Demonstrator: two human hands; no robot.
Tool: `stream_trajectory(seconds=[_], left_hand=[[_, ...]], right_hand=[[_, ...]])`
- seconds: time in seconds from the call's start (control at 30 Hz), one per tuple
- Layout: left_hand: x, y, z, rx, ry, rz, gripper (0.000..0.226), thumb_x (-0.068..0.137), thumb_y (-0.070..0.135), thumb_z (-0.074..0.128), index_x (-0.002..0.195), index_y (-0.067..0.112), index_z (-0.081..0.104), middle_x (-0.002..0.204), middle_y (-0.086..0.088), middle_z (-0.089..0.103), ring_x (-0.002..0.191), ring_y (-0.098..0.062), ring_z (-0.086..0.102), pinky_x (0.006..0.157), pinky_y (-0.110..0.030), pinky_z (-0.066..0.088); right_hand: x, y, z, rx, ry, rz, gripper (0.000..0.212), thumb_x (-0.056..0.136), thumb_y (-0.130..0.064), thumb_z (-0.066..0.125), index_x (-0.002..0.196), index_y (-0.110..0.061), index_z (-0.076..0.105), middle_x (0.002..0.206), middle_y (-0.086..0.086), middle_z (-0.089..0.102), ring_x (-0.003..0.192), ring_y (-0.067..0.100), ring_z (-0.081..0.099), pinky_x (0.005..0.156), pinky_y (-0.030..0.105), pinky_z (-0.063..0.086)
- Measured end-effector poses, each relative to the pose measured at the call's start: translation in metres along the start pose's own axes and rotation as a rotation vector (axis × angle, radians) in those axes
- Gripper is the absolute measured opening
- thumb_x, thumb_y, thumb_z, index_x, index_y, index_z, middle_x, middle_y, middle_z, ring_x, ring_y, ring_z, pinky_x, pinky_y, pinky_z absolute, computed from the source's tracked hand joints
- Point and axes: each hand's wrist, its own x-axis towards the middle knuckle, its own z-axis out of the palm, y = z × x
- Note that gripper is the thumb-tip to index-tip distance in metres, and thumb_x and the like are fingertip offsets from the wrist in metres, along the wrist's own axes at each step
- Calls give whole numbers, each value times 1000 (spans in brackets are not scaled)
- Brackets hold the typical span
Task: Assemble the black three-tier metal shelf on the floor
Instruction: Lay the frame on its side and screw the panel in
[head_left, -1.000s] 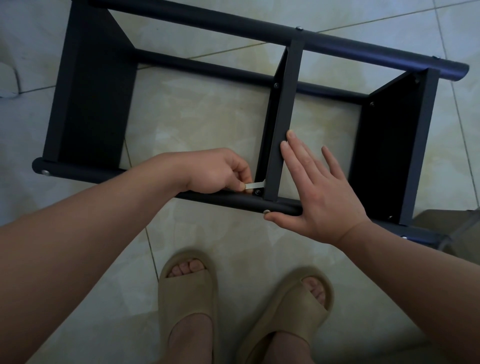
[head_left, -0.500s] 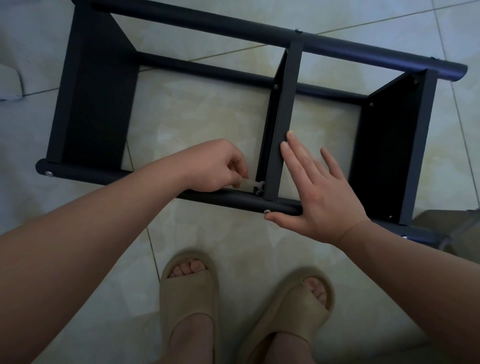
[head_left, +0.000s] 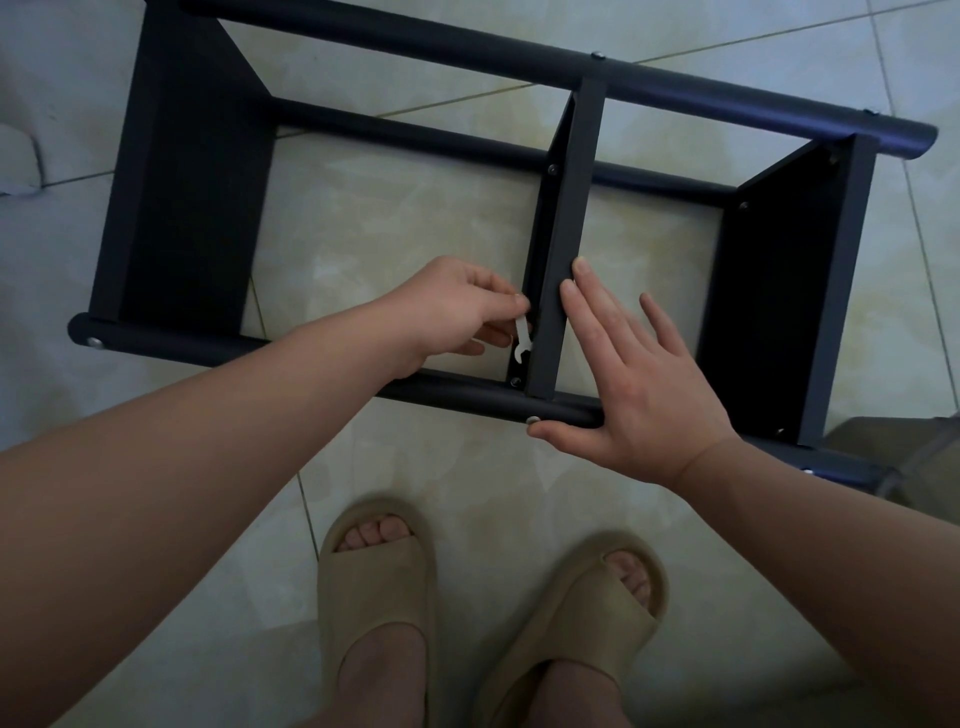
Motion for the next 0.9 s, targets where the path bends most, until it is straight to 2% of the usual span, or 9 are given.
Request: stream_trajectory(seconds=[0.1,0.2,0.33,0.53,0.9], left_hand=[[1,-1,3,19,38,-23,10,93,29,70,97,21,74,79,9,73,81,-9,67,73,-27,48],[2,1,5,-33,50,-17,12,93,30,71,99,20,74,72,12,73,77,-7,68,71,-26,48],[5,4,3,-80,52,-11,14,93,29,70,102,19,74,77,9,76,80,-8,71,73,-26,48],[3,1,-3,-10,-15,-36,13,93,28,70,101,19,74,87,5,78,80,-7,71,74,-27,49],[1,3,-1,50,-16,-31,10,94,26,69,99,19,73,79,8,77,75,-4,70,70,-25,47]], right_hand=[[0,0,0,-5,2,0,110,87,-83,36,163,-12,2,171,4,-6,157,21,13,126,54,14],[0,0,0,-4,0,1,110,86,-83,37,163,-12,2,171,3,-6,157,20,12,126,54,13],[0,0,0,4,6,3,110,86,-82,38,163,-12,3,171,3,-5,157,20,13,125,54,14],[0,0,0,2,-1,1,110,86,-83,37,163,-13,2,171,3,-8,157,19,11,126,54,13],[0,1,1,3,3,-1,110,86,-83,38,163,-12,3,171,3,-6,157,20,13,126,54,14]])
